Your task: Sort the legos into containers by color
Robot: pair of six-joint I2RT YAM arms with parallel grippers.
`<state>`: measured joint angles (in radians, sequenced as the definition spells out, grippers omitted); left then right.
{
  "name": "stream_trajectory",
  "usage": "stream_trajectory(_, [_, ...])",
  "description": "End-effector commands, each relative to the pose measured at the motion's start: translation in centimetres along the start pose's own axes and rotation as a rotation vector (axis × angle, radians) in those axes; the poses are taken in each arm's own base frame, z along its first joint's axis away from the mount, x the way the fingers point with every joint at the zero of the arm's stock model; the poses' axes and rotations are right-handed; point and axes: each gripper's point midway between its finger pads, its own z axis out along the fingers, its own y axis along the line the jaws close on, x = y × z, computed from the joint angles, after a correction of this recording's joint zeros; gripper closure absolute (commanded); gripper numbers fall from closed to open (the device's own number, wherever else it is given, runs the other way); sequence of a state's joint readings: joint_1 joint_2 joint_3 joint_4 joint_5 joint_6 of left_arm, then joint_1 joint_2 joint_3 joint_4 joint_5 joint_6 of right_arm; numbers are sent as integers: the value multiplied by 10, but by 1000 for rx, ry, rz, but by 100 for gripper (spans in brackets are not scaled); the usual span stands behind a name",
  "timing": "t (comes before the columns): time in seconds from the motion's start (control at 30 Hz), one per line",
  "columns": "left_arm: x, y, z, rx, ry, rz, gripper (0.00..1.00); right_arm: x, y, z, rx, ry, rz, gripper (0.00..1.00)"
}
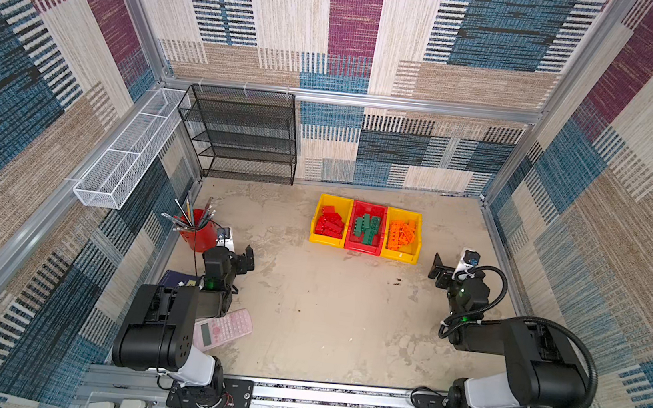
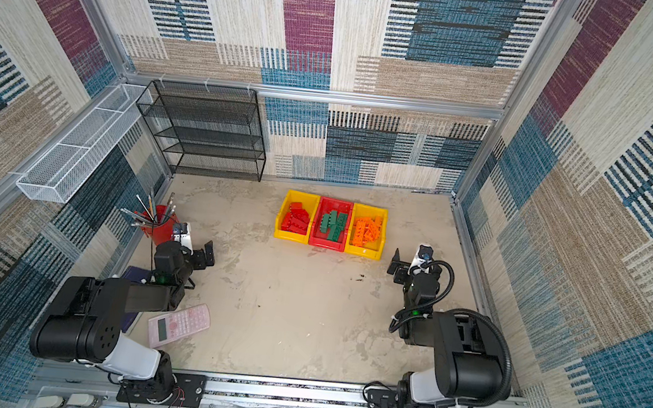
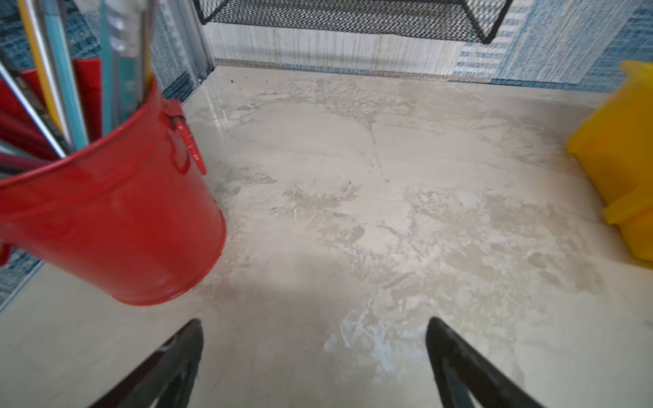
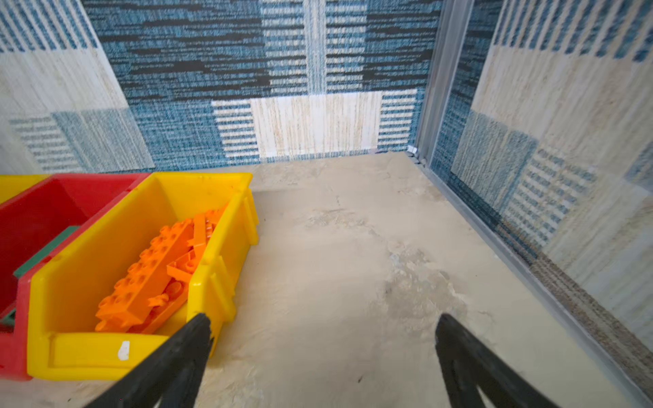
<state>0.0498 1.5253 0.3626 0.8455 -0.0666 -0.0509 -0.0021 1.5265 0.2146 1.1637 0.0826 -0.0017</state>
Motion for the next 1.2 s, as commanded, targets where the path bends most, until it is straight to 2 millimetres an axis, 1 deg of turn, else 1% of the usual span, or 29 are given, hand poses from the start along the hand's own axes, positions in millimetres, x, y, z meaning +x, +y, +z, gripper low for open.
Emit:
stream_trajectory(0.0, [-18,-14,4,77,-43,29,2,-29,14,-5,-91,-133,-8,0])
stream_trajectory(0.07, [-18,-19,12,101,-15,45,2,-29,16,-3,-104,-132,-9,0])
stream_trajectory(0.1, [-17,-20,12,107,-6,51,2,-28,15,-2,-105,-124,-6,0])
stream_trajectory(0.23, [-17,-21,12,109,-4,49,2,-30,15,-6,-104,-142,-9,0])
stream_trajectory(0.27, [-17,-21,12,109,-9,49,1,-30,13,-6,-97,-143,-5,0])
stream_trajectory(0.83, [-17,-21,11,105,-10,53,0,-30,13,-5,-93,-142,-5,0])
stream_trajectory(0.93, [-17,-21,11,103,-11,53,1,-29,13,-3,-94,-133,-7,0])
stream_trajectory(1.17, [-18,-21,10,105,-13,52,1,-30,13,-5,-96,-140,-7,0])
